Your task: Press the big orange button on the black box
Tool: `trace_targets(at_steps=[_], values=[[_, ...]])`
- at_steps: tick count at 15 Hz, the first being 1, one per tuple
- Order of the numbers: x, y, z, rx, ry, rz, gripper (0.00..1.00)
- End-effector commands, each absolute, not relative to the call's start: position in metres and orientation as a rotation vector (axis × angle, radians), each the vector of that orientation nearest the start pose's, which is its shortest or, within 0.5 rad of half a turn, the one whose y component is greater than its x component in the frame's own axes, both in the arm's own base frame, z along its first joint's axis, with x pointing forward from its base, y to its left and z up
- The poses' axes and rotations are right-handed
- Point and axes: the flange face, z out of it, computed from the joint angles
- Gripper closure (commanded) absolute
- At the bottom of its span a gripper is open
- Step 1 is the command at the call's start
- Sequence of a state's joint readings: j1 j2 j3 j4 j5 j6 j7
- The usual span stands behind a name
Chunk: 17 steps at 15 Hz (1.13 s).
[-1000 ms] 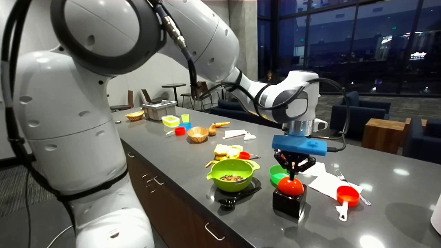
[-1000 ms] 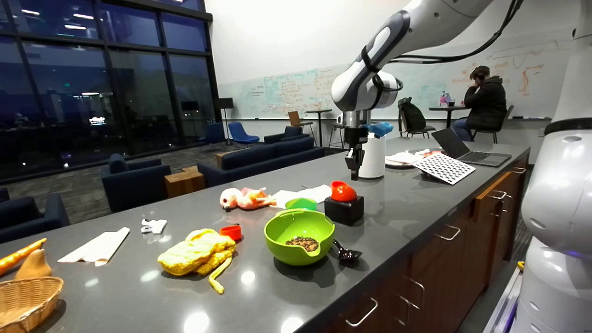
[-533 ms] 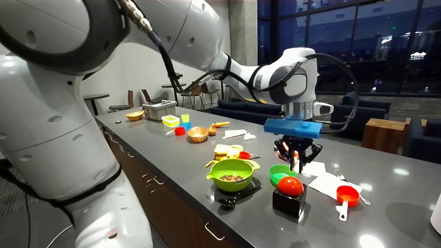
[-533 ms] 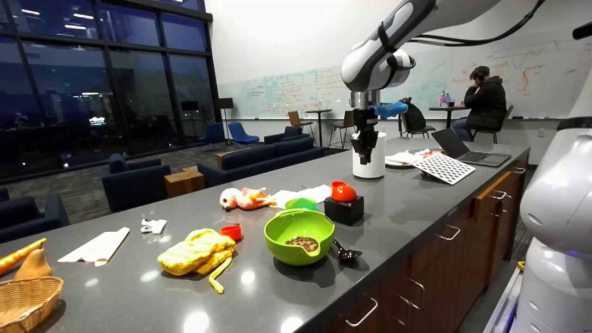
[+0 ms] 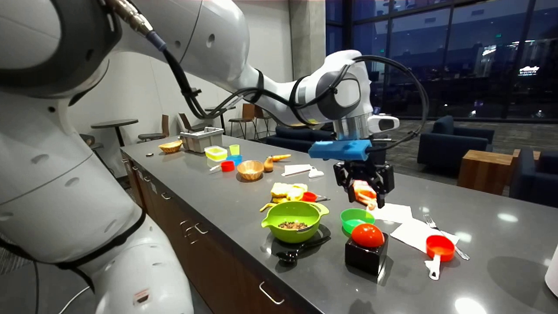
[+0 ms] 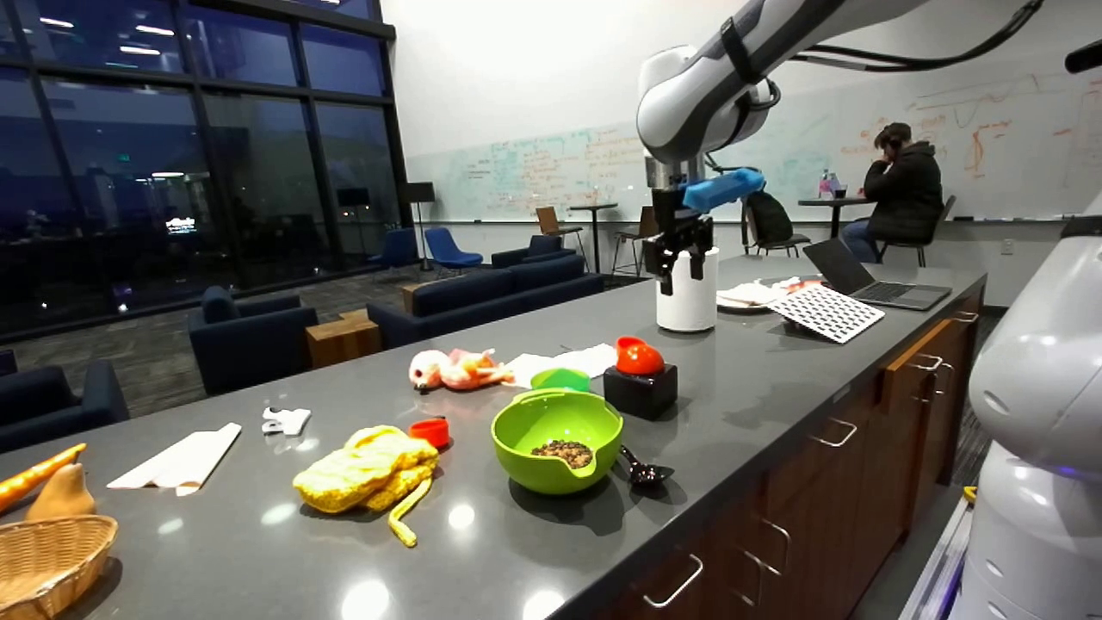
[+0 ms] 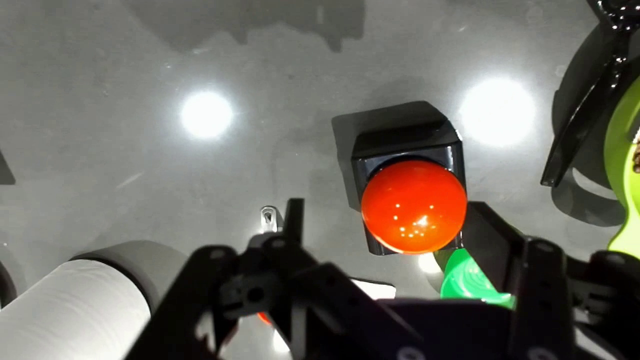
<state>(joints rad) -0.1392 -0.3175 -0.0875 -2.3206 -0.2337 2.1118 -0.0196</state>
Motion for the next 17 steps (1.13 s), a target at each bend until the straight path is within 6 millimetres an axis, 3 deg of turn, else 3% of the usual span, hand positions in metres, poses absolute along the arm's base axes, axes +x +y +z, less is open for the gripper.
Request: trace_targets(at_steps=[1,5,9,12,13,17], values=[[0.436,-0.074,0.476,-3.328,0.167,-0.151,0.00],[0.432,-0.023,0.470,-3.301,-0.030,-0.092,0.00],[0.431,0.014,0.468,-3.220,-0.172,0.007,0.00],[0.431,0.029,0.461,-3.169,-0.304,0.070,0.00],[0.433,0.023,0.459,-3.207,-0.216,0.040,0.00],[0.432,0.028,0.457,-3.191,-0.281,0.058,0.00]])
